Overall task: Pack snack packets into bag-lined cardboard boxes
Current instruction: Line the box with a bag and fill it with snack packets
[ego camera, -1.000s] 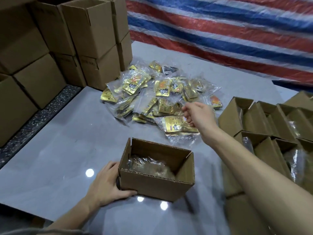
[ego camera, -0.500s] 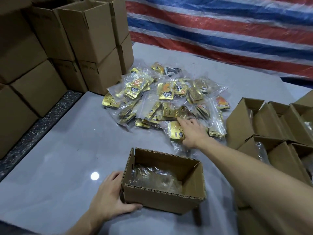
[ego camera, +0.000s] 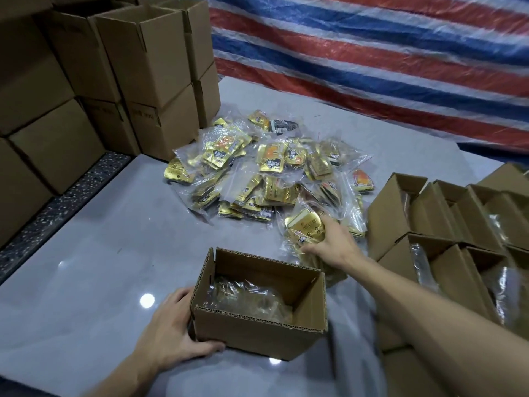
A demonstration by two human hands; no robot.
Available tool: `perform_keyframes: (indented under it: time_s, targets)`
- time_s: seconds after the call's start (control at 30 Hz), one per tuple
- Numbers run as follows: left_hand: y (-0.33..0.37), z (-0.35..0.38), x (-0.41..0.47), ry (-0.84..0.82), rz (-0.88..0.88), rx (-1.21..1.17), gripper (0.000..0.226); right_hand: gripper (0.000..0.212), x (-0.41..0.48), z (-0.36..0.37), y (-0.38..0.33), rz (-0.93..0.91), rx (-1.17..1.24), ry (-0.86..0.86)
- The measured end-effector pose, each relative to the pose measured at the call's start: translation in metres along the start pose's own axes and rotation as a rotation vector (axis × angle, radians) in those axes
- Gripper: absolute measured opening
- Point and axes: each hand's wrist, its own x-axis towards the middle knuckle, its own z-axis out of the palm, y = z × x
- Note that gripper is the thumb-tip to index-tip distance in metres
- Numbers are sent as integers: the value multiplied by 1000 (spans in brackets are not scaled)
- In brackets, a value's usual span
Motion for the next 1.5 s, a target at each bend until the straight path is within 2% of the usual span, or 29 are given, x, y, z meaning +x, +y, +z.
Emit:
perform_keyframes:
  time_s: [0.17,0.23,0.37,0.47,0.5,0.57,0.67,0.77,0.8,0.87,0.9,1.0,1.07,1.17,1.3,1.5]
  targets:
    - [1,0,0,2,3,16,79,37,-14,-4,-3,-60,-125,56]
    - [0,0,-1,6,0,21,78,31,-19,0,-2,-59,-115,-26]
    - [0,1,-1,10,3,6,76,33,-36,10,2,-29,-71,-233]
    - [0,1,-1,6,8,-9,72,52,-44,13,1,-92,-115,-380]
    - [0,1,-1,6,7,-4,72,46,-44,15,1,-96,-130,-393]
    - [0,1,-2,8,5,-1,74,25,-42,16,0,-67,-59,-314]
    - [1,1,-1,5,8,2,73,9,-30,19,2,-77,22,-106]
    - [2,0,-2,15,3,11,75,60,-13,19,-9,-248,-146,-78]
    - [2,0,-2,11,4,9,73,72,-7,20,-15,-297,-234,-68]
    - [2,0,-2,6,-1,9,71,76,4,24,-27,-389,-417,-73]
    - [2,0,-2,6,-5,10,71,67,9,27,-31,-429,-523,-105]
    - [1,0,-2,7,-7,12,73,17,16,26,-43,-487,-698,-183]
    - [1,-1,-1,-3,-4,13,72,6,14,17,-50,-480,-644,-161]
    - [1,-1,0,-11,-7,26,73,16,4,-14,-53,-410,-466,-168]
    - [1,0,-1,0,-5,27,74,19,-10,-75,-54,-316,-381,-113]
    - [2,0,-2,14,-6,46,79,28,-44,-137,-59,-369,-307,-24]
